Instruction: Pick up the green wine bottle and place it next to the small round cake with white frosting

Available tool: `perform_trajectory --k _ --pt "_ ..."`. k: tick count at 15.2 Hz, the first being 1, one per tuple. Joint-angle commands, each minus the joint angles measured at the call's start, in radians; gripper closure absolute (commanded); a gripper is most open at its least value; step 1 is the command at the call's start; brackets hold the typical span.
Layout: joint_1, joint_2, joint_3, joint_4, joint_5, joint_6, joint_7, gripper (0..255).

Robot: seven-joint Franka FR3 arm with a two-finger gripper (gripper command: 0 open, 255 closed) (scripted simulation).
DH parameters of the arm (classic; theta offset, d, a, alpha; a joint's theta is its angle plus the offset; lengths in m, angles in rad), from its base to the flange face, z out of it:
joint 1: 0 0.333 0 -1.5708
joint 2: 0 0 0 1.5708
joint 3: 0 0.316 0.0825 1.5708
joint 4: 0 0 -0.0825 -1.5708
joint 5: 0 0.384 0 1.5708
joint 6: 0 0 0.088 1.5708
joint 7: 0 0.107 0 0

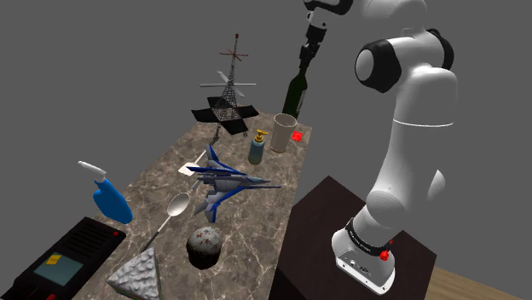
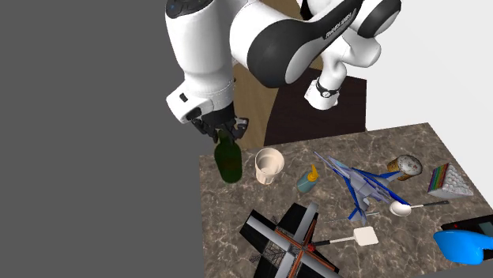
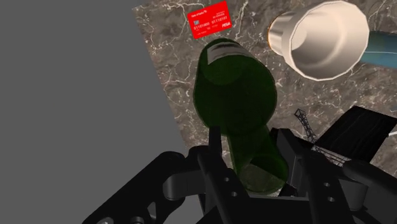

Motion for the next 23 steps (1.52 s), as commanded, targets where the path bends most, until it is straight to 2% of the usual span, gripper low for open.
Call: perform_trajectory --k 1,8,13,14,15,17,20,23 --pt "-0.008 0.011 0.0 0.048 0.004 -0.037 0.002 255" --pt "-0.046 0.065 0.004 0.232 0.024 -0.166 0.012 255" --pt "-0.097 0.144 0.014 0.438 0.054 -0.29 0.025 255" --pt "-0.098 0.145 0.015 0.439 0.054 -0.291 0.025 255" --pt "-0.053 0.068 0.005 0.32 0.029 -0.248 0.029 255" --pt "0.018 -0.05 -0.006 0.154 -0.014 -0.197 0.049 255" --pt "0.097 -0.194 -0.003 -0.022 -0.074 -0.152 0.097 255" --pt "0.155 -0.319 0.016 -0.155 -0.128 -0.13 0.157 255"
